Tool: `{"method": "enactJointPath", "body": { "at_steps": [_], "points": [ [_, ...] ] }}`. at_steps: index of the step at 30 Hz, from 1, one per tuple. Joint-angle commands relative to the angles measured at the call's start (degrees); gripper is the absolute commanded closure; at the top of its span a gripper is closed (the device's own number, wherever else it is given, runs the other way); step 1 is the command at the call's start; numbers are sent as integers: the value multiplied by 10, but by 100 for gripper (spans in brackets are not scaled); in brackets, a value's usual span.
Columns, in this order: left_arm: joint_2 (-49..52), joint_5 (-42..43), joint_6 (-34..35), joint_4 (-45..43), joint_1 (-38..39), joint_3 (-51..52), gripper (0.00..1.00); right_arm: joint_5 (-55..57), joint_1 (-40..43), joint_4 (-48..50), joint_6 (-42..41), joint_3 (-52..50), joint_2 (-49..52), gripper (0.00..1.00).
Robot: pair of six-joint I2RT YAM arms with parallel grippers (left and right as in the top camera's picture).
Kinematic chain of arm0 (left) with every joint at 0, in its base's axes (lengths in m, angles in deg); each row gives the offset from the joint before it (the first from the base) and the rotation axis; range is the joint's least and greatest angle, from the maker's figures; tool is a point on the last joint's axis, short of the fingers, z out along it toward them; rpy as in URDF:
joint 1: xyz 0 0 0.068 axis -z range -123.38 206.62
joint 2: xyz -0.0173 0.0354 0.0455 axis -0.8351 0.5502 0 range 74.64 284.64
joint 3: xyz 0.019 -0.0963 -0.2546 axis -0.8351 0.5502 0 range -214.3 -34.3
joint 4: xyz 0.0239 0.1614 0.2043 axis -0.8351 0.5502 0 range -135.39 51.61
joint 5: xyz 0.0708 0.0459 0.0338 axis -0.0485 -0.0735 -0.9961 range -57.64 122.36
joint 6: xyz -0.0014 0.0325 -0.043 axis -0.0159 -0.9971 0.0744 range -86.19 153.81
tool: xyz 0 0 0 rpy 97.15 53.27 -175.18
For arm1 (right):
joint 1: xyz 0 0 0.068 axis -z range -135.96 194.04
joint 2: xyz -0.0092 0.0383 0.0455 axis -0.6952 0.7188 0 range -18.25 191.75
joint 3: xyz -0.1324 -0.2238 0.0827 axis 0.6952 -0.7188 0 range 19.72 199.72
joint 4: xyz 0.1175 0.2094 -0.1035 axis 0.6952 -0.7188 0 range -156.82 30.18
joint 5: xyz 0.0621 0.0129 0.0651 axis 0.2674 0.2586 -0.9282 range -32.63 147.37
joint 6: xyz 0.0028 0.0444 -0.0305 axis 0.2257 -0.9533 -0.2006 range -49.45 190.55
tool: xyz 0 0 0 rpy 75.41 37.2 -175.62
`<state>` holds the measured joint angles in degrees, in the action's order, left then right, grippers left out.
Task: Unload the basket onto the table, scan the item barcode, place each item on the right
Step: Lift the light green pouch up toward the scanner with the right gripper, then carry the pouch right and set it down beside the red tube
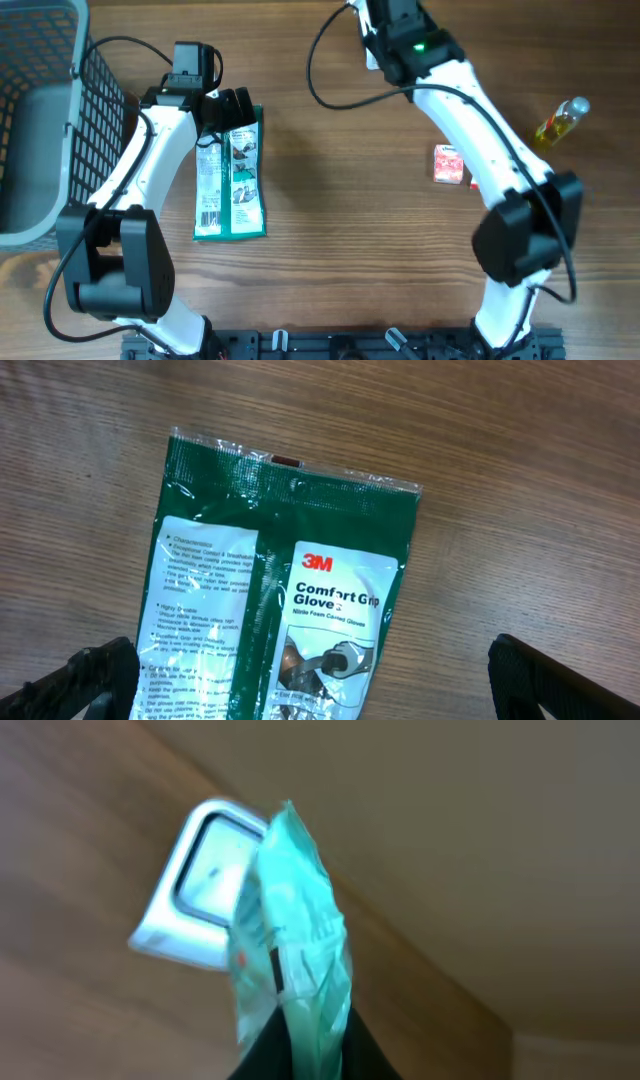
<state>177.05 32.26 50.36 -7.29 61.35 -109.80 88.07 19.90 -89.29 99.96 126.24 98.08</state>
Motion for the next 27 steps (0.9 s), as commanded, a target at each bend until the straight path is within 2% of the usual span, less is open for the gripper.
{"method": "enactJointPath", "body": {
  "at_steps": [1, 4, 7, 11, 14, 22, 27],
  "points": [
    [-4, 5, -12, -1, -4, -6, 0, 96, -3, 98, 53, 7, 41, 95],
    [-4, 5, -12, -1, -3, -6, 0, 131, -3, 226, 119, 7, 80, 96],
    [-4, 5, -12, -1, -3, -6, 0, 127, -3, 299, 130, 7, 110, 96],
    [-4, 5, -12, -1, -3, -6, 0, 113, -3, 333, 122, 7, 149, 96],
    [-4, 5, -12, -1, -4, -6, 0, 106, -12, 328, 106, 7, 175, 96],
    [-4, 5, -12, -1, -4, -6, 0, -4, -26, 226, -80, 7, 183, 96],
    [-4, 5, -12, -1, -4, -6, 0, -6, -23, 213, -84, 7, 184, 95]
  ]
}}
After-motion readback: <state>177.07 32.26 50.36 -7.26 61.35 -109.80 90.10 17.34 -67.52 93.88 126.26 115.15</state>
